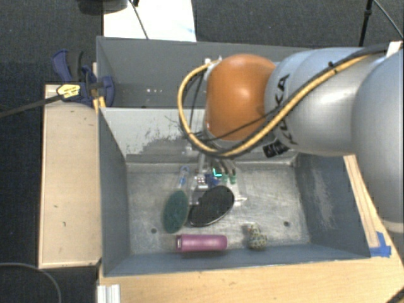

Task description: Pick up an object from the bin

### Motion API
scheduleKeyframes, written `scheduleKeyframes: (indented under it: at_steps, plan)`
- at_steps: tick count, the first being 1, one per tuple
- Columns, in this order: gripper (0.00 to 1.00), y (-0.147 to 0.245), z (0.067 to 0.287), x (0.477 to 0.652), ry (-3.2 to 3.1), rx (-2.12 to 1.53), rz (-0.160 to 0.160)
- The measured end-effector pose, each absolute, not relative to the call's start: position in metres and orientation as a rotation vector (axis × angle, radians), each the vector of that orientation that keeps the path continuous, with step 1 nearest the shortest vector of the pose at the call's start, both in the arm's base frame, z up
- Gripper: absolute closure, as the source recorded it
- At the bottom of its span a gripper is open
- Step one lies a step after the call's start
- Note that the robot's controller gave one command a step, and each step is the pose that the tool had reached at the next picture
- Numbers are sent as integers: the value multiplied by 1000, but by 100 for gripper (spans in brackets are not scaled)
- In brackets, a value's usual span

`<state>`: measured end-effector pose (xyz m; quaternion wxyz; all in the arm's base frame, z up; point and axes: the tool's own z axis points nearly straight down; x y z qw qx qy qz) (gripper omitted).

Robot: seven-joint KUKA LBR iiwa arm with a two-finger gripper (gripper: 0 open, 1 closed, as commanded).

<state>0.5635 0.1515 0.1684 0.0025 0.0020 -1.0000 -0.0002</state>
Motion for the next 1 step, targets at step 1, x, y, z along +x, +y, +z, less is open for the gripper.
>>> scheduleKeyframes:
  at_steps: [1]
  plan:
    - [0, 127, 90, 540, -3145, 430, -11]
